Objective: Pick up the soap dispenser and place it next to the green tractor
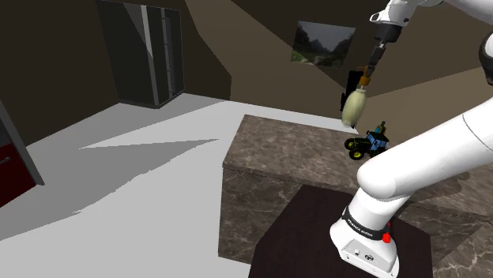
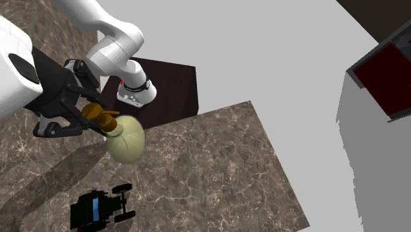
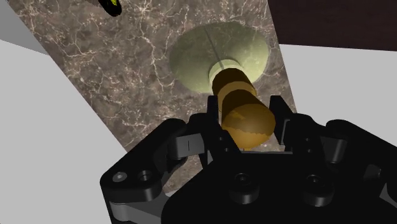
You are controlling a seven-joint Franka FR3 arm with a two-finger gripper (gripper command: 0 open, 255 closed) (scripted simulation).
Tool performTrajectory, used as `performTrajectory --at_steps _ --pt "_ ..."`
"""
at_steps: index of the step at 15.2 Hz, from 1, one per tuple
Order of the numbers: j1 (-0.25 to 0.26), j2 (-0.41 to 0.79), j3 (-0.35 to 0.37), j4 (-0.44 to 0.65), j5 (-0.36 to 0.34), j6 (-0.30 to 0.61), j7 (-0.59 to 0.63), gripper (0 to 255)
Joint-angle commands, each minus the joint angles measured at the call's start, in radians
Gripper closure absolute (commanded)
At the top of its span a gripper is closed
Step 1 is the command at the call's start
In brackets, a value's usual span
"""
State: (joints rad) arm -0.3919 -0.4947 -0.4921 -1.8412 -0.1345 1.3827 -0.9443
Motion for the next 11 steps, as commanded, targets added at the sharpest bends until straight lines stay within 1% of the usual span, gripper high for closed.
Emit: performTrajectory --at_steps 1,11 --pt "-0.003 -0.014 0.002 -0.038 -0.004 0.026 0.004 255" --pt "-0.019 -0.061 -0.005 -0.211 -0.026 0.154 0.011 255"
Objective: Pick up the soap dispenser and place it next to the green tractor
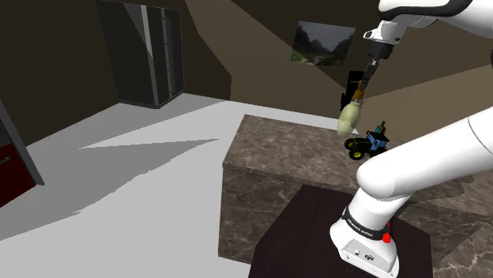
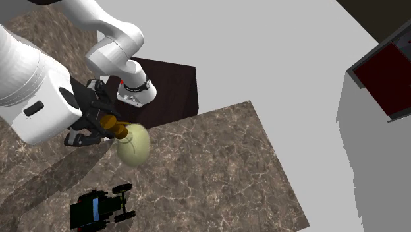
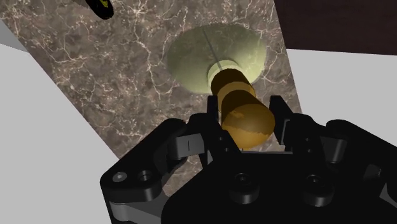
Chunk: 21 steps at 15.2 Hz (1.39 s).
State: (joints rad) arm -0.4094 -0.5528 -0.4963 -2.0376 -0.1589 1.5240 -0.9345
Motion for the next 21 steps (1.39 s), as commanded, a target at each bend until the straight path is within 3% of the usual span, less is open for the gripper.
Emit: performTrajectory --at_steps 1,21 --pt "-0.002 -0.007 -0.002 -0.031 -0.004 0.025 0.001 255" --pt "-0.024 -0.030 -0.047 -0.312 -0.043 0.286 -0.003 255"
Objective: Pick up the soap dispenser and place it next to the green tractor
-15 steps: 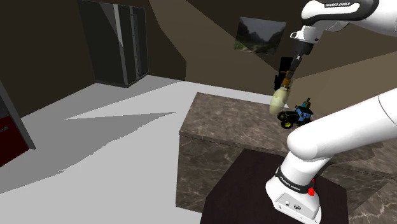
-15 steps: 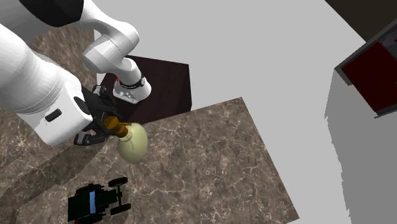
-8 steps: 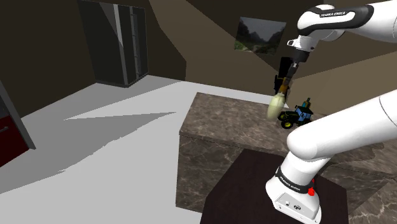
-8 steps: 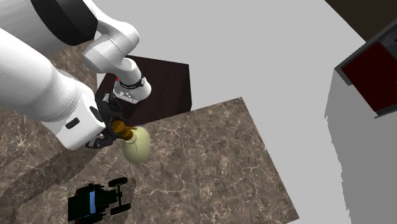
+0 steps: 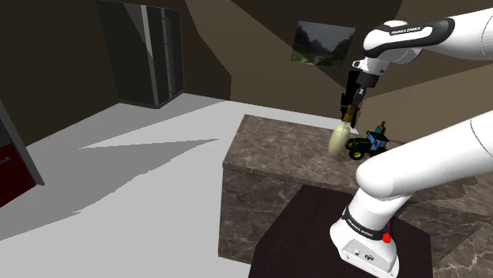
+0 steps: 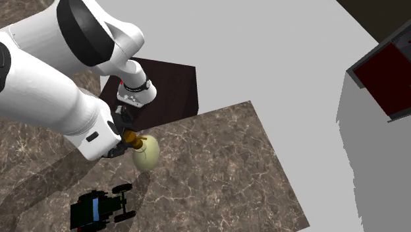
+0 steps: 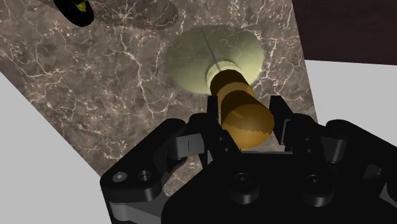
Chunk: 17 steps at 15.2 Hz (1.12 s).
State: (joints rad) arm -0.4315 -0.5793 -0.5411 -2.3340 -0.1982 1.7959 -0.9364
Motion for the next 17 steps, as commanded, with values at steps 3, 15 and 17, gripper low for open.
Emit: performTrajectory --at_steps 3,15,17 --pt "-0.004 0.002 -0.012 -0.052 -0.008 0.055 -0.003 255" --pt "-0.006 0.030 -0.046 -0.147 -0.021 0.178 -0.013 255" --pt "-0.006 0.030 -0.046 -0.147 -0.021 0.178 -0.013 255"
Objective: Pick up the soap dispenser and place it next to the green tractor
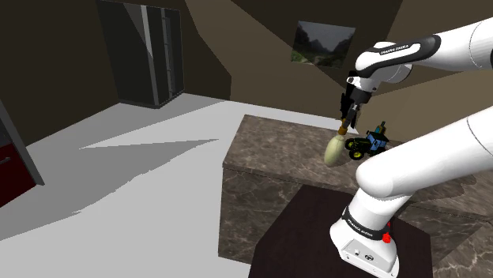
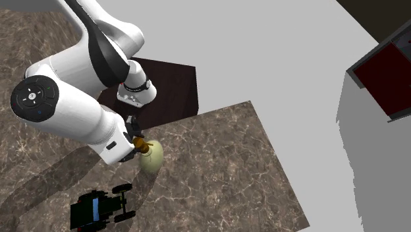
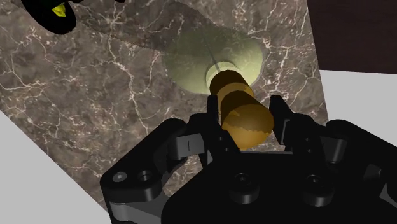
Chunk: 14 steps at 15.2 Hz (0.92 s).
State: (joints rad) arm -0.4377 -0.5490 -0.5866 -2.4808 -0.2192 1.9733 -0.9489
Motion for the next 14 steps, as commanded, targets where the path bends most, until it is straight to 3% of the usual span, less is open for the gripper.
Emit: performTrajectory --at_steps 1,2,3,8,12,14 --pt "0.000 0.000 0.000 0.000 0.000 0.001 0.000 255" --pt "0.000 0.000 0.000 0.000 0.000 0.001 0.000 255" --pt "0.000 0.000 0.000 0.000 0.000 0.001 0.000 0" --pt "0.000 0.000 0.000 0.000 0.000 0.001 0.000 0" --pt "0.001 -0.026 0.027 0.109 0.012 -0.133 0.001 0" --pt "0.001 -0.026 0.027 0.109 0.012 -0.133 0.001 0"
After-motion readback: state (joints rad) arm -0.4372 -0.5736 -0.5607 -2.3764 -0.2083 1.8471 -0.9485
